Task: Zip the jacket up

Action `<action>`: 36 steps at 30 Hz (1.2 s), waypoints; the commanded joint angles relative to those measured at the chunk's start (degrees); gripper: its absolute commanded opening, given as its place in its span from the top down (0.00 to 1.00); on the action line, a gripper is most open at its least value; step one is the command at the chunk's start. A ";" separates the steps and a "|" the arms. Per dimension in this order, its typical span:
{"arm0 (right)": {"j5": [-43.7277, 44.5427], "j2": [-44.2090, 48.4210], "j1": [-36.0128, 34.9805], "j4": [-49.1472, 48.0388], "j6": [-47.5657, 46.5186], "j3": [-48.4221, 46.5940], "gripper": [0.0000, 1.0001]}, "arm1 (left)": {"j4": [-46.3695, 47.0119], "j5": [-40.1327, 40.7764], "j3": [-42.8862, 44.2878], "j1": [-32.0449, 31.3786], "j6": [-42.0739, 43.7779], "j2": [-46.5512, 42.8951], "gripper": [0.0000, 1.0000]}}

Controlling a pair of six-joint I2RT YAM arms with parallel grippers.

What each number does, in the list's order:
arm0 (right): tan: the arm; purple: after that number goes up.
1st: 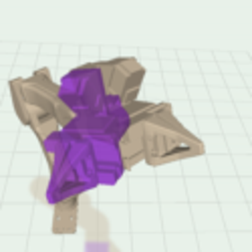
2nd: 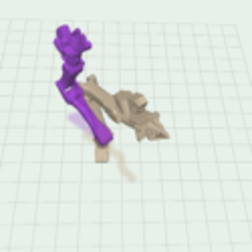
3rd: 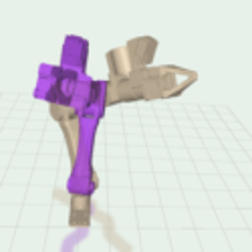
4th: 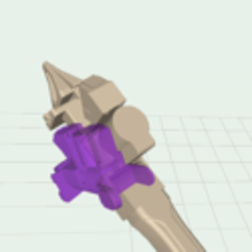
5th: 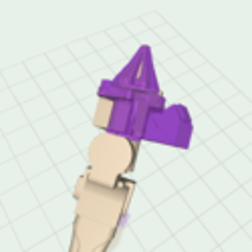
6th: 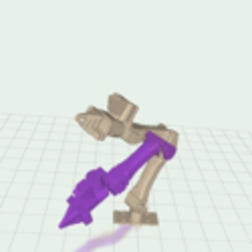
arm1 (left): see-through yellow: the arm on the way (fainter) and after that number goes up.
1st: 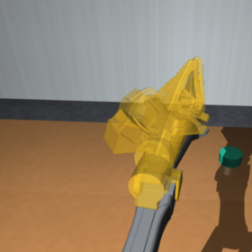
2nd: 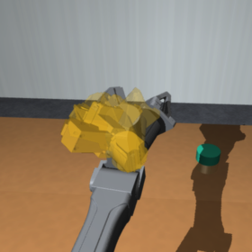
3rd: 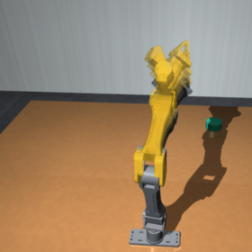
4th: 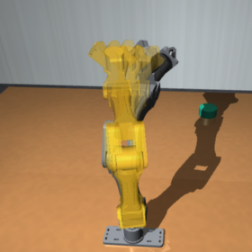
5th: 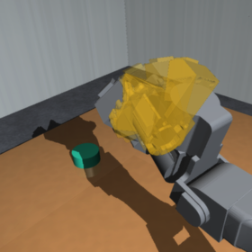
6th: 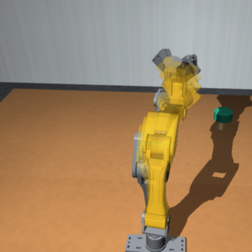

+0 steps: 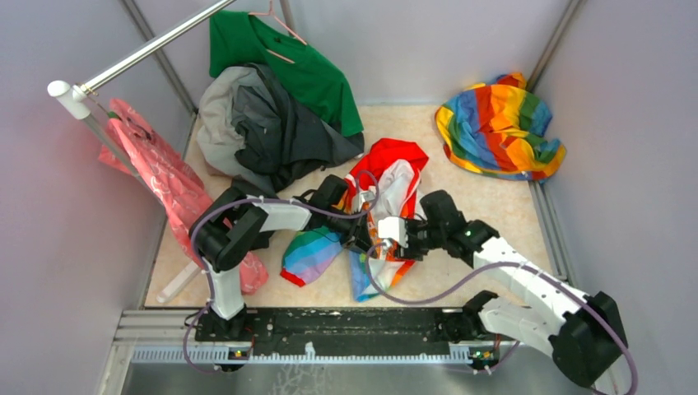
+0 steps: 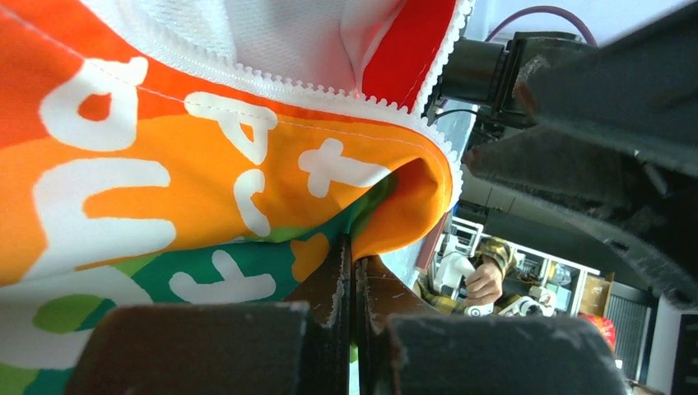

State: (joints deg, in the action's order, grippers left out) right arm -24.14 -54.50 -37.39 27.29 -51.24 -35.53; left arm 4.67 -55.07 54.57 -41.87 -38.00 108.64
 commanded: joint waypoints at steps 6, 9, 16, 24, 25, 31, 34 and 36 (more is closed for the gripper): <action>-29.78 -11.35 14.37 13.77 -9.84 -7.94 0.46 | -3.26 2.91 0.80 -1.73 7.47 -4.22 1.00; -29.99 -13.29 14.72 10.66 -7.05 -7.58 0.45 | -4.35 3.98 1.40 -2.37 9.61 -5.10 1.00; -34.79 -21.52 17.49 15.31 -9.79 -9.60 0.47 | -4.40 5.27 1.07 -3.00 12.36 -6.05 1.00; -34.22 -27.11 18.36 13.40 -8.43 -10.37 0.49 | -4.41 5.18 1.67 -2.98 13.04 -5.71 1.00; -33.77 -27.22 18.31 12.33 -7.66 -10.01 0.49 | -4.40 5.04 1.76 -3.01 13.08 -5.76 1.00; -32.65 -29.19 18.33 9.80 -5.32 -9.76 0.47 | -4.40 4.41 1.95 -3.05 13.04 -5.85 1.00; -33.77 -31.15 18.31 10.49 -5.41 -10.52 0.47 | -3.84 4.19 1.78 -3.05 12.80 -5.74 1.00; -34.73 -32.70 18.31 11.68 -6.28 -11.18 0.47 | -3.34 3.98 1.62 -3.01 12.56 -5.72 1.00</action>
State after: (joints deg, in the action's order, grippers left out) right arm -55.55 -84.75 -19.31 38.83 -56.86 -44.05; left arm 0.51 -49.98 55.18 -44.64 -26.15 103.92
